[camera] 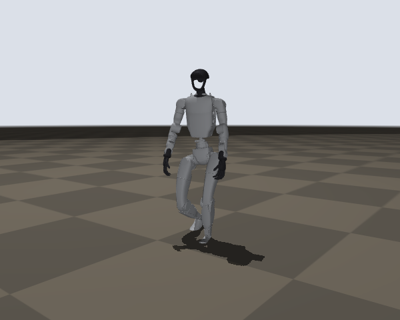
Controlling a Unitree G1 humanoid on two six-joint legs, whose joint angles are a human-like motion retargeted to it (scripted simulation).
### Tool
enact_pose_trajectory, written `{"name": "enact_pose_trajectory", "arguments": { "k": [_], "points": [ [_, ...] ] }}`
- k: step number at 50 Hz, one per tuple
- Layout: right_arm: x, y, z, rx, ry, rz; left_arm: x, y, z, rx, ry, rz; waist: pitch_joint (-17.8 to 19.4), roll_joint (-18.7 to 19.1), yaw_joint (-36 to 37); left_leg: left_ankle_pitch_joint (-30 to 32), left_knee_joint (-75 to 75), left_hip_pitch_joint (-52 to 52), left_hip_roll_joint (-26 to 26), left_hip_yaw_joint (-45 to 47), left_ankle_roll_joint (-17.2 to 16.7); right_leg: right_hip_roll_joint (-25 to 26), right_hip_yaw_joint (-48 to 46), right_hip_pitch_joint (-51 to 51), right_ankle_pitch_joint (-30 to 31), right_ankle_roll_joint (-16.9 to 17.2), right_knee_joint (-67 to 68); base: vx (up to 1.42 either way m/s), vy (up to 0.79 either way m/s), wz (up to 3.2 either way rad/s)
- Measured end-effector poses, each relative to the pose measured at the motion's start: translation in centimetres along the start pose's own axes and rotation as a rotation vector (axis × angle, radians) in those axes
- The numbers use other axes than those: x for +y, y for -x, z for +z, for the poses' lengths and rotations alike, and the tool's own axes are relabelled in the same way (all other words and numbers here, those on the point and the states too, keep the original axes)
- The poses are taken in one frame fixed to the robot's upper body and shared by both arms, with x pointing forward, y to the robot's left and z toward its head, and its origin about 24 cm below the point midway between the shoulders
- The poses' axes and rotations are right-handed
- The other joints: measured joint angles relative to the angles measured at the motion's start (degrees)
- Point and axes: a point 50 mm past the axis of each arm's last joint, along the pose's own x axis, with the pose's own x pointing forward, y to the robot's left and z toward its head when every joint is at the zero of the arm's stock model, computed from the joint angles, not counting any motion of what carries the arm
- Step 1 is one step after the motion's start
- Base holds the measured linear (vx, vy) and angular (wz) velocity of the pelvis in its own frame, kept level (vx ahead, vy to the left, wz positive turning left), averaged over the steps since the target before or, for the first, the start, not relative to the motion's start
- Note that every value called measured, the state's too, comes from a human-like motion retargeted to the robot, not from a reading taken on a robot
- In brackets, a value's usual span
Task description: Walk
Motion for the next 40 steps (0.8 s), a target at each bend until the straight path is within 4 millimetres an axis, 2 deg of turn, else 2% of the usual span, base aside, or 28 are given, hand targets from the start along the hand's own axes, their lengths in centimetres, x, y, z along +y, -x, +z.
{"name": "enact_pose_trajectory", "arguments": {
  "k": [3,6,8,12,17,21,31,40],
  "points": [
    [-0.1,0.1,-0.2,0.0,-0.018,-0.003,-0.1,0.0,0.2,-0.013,-0.013,0.001,0.29,-0.97,-0.87,-0.45,-0.97,2.17,-2.76,0.08,1.39,-2.75,1.75,-2.48,5.99,2.2,7.39,0.19,0.14,0.19],
    [-0.3,0.1,0.0,-0.008,-0.036,-0.014,-0.2,0.0,0.4,-0.024,-0.03,0.005,0.7,-1.04,-1.55,-1.46,-0.87,3.81,-4.17,0.05,2.37,-5.58,2.15,-5.16,7.4,1.63,13.33,0.19,0.12,0.08],
    [-0.4,0.1,0.0,-0.014,-0.047,-0.023,-0.3,0.0,0.4,-0.026,-0.043,0.005,1.03,-0.98,-2.06,-2.37,-0.01,4.56,-4.83,0.02,2.77,-7.22,2.23,-6.85,6.57,0.74,16.06,0.2,0.1,0.07],
    [-1.1,0.1,0.7,-0.036,-0.061,-0.051,-0.3,0.0,0.8,-0.034,-0.066,0.005,1.68,1.21,-2.76,-3.67,-0.71,6.93,-4.11,-0.92,2.95,-7.04,1.52,-10.54,3.42,-1.57,16.26,0.21,0.08,0.04],
    [-1.4,0.0,1.1,-0.05,-0.064,-0.065,-0.8,-0.1,0.6,-0.025,-0.08,-0.008,2.35,3.69,-3.71,-5.9,0.37,8.62,-2.57,-2.03,2.45,-4.79,-0.24,-14.08,-1.21,-3.25,9.77,0.2,0.04,0.07],
    [-1.2,0.0,0.9,-0.043,-0.064,-0.063,-1.2,0.0,0.0,-0.008,-0.087,-0.022,2.35,4.97,-4.32,-6.59,-0.19,9.63,-1.69,-3.09,2.12,-2.09,-1.23,-16.79,-2.59,-2.92,1.5,0.18,0.02,0.13],
    [0.2,0.1,-0.5,0.016,-0.07,-0.017,-1.7,0.2,-2.0,0.04,-0.09,-0.05,0.65,7.47,-3.24,-7.22,-2.55,10.66,0.8,-5.07,1.82,5.64,-2.85,-21.92,1.64,-0.1,-18.81,0.15,-0.01,0.05],
    [0.5,0.0,-0.2,0.016,-0.081,0.008,-1.6,0.5,-3.5,0.082,-0.079,-0.061,-0.42,7.18,-1.82,-8.23,-2.66,11.57,0.44,-6.31,2.5,7.71,-3.19,-24.48,4.1,0.7,-24.47,0.12,-0.04,0.07]
  ]
}}
